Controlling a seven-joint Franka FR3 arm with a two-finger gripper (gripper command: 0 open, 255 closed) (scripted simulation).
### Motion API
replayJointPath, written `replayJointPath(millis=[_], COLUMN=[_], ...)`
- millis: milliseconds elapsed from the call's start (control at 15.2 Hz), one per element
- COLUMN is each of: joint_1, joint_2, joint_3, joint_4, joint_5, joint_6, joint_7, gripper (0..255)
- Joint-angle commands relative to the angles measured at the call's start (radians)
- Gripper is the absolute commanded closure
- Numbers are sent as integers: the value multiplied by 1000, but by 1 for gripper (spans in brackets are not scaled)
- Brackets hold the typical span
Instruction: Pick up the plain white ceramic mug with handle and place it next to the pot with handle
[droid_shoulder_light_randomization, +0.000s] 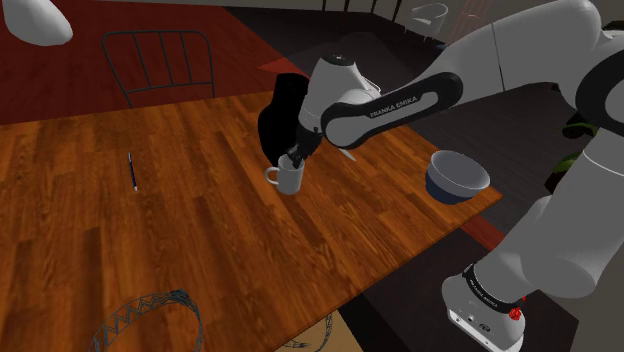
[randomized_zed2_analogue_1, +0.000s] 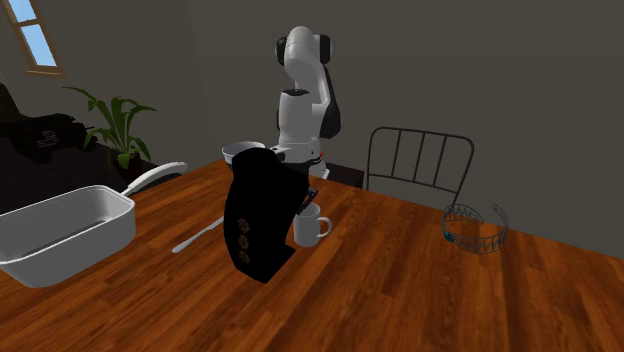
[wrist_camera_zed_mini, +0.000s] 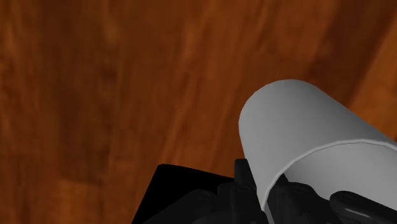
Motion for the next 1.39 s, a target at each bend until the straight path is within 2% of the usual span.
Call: replayJointPath(millis=[0,132,1320], joint_1=[2,-3,-9], joint_2=[5,22,-89], joint_3=[2,-2,7], joint_4=[-9,16,129], joint_5=[2,1,40], joint_6=[-3,-11,-233], joint_7=[2,-7,-36], gripper=[255,255,255])
